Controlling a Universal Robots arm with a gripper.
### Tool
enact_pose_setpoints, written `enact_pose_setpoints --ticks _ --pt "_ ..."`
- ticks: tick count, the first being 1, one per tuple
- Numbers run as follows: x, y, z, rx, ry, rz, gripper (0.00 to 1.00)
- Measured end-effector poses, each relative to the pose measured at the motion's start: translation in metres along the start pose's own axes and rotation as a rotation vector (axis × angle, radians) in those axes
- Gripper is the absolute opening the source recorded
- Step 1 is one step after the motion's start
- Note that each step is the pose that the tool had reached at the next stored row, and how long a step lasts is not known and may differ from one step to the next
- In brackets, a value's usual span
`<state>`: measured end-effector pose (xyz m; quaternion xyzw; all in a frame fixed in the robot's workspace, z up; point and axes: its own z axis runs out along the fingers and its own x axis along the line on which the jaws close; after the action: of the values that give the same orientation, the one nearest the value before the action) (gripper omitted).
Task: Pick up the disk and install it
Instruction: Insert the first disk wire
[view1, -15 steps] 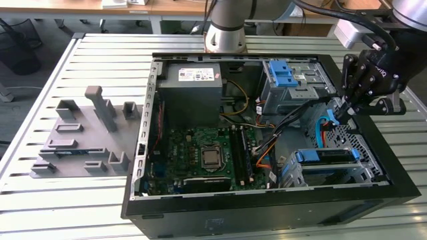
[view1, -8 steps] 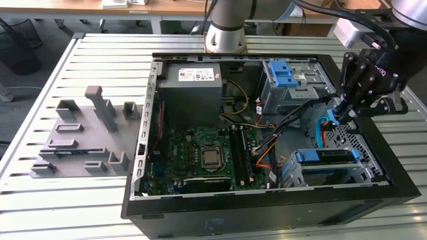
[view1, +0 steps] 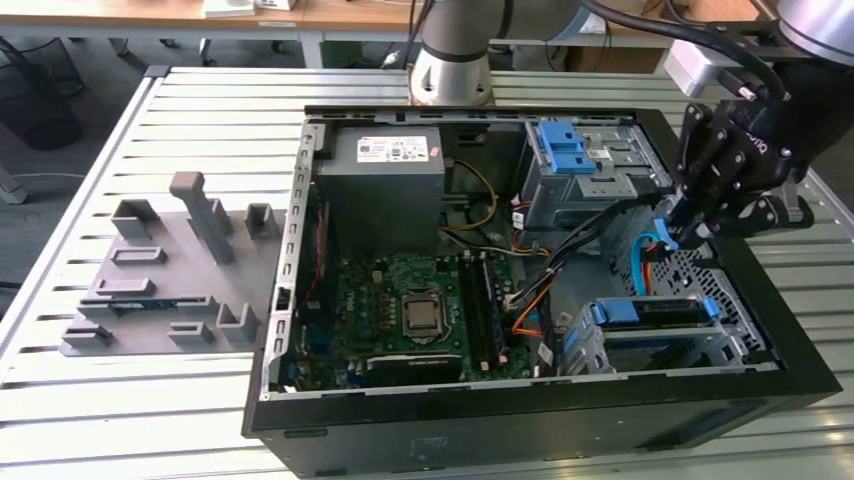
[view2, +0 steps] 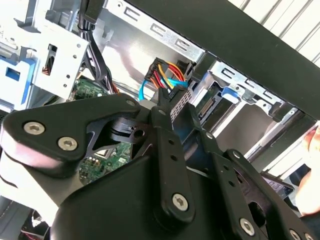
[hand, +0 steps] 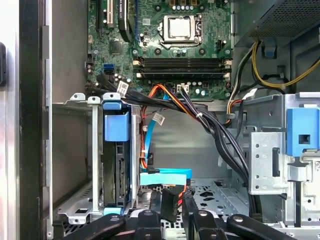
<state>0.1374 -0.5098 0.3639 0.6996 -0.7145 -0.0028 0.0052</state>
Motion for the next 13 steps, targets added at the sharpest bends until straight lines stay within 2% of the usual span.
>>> enact_pose_setpoints --ticks 2,7,9,10,13 --pt "-0.0005 -0.0001 0.0018 -0.0001 0.0033 0.001 0.31" --pt "-0.0012 -0.0004 0.0065 0.0003 0.0262 0.004 0.31" --pt "-0.0014 -0.0005 0.0079 0.0005 0.0331 0.005 0.30" --pt "-0.0014 -0.0005 0.0083 0.0005 0.0346 0.005 0.23" --pt "-0.0014 -0.0006 0.0089 0.0005 0.0350 0.006 0.17"
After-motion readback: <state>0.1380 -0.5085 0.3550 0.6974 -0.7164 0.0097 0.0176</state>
